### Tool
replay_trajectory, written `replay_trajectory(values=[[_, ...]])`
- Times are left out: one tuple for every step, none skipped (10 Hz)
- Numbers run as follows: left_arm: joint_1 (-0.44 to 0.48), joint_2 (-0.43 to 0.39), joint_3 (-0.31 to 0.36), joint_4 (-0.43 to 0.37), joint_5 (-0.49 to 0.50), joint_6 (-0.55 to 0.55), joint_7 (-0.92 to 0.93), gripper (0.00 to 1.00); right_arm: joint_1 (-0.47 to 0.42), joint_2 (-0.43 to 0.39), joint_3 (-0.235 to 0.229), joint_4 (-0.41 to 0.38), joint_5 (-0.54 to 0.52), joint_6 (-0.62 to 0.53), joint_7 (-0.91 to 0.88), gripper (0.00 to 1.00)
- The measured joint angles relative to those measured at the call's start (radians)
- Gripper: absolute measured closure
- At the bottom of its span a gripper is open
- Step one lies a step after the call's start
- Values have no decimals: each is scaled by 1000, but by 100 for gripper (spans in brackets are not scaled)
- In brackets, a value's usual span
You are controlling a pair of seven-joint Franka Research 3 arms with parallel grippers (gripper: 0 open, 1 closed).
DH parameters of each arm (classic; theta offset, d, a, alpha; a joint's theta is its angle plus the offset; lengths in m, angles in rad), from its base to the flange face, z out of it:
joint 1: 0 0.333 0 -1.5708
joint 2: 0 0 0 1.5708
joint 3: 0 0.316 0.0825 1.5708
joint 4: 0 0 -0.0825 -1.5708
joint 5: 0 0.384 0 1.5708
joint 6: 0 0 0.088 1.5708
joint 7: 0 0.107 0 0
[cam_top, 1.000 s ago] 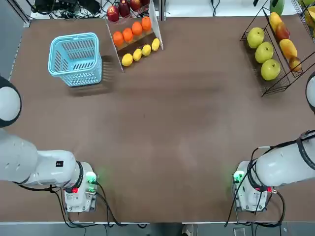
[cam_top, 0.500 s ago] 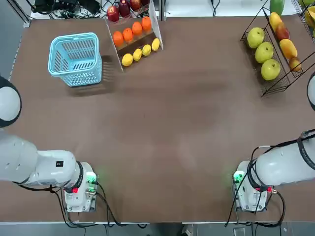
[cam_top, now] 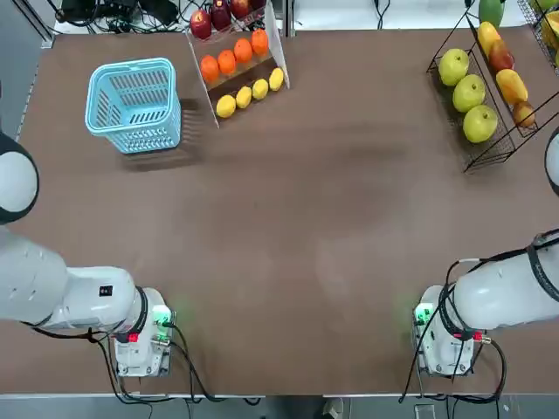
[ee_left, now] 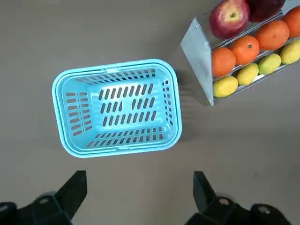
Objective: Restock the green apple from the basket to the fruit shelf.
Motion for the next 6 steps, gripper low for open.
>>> replay_trajectory(values=[[0,0,1,0,0,5,0,0,1,0,0,-3,8,2,0,0],[0,0,1,0,0,7,0,0,2,0,0,-3,12,2,-1,0],[0,0,1,0,0,7,0,0,3,0,0,-3,14,2,-4,0],[0,0,1,0,0,8,0,0,3,0,0,-3,14,2,-6,0],[0,0,1,0,0,8,0,0,3,0,0,-3,15,2,-8,0],[0,0,1,0,0,8,0,0,3,0,0,-3,15,2,-9,0]])
